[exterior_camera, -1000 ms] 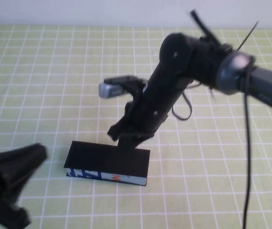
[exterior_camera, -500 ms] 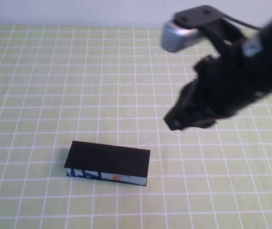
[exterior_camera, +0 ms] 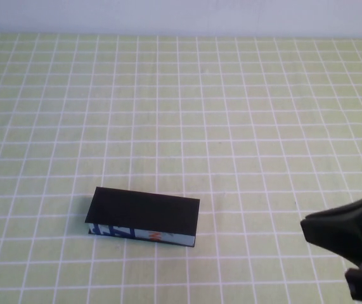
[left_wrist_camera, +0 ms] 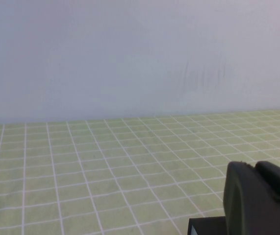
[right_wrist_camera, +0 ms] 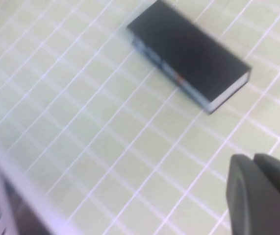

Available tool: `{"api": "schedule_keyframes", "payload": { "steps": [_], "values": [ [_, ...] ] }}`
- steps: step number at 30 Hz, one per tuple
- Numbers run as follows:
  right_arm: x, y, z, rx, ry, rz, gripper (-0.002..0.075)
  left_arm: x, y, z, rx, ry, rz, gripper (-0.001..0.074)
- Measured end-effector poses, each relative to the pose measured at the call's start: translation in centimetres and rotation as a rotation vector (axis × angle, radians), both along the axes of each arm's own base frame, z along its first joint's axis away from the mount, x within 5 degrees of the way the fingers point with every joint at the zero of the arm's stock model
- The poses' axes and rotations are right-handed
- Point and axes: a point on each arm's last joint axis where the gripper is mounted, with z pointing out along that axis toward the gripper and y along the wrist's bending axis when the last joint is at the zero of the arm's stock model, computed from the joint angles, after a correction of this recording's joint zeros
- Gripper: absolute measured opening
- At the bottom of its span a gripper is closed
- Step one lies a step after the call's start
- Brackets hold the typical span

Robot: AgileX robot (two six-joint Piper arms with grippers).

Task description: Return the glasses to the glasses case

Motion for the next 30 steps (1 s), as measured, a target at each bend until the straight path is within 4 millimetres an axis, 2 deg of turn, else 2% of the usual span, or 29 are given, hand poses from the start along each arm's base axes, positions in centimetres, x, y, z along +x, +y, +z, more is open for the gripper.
{"api": "schedule_keyframes", "payload": {
  "steps": [6,9,13,24,30],
  "values": [
    [-2.0,-2.3,-4.3,0.171,-0.143,-0.137,-0.0011,0.0,0.0,0.0,0.000,0.001,0.000,-0.0002],
    [-3.3,-3.2,-6.2,0.270,-0.124,-0.184,-0.0011,0.0,0.0,0.0,0.000,0.001,0.000,-0.0002],
    [-4.2,-3.9,-8.4,0.292,-0.108,-0.207,-0.0011,0.0,0.0,0.0,0.000,0.001,0.000,-0.0002],
    [-3.7,-5.1,-11.0,0.192,-0.302,-0.251,-0.0011,0.0,0.1,0.0,-0.001,-0.001,0.012,-0.0002],
    [-3.4,-8.2,-13.5,0.191,-0.426,-0.542,-0.0011,0.0,0.1,0.0,-0.002,-0.003,0.014,-0.0002]
  ]
}}
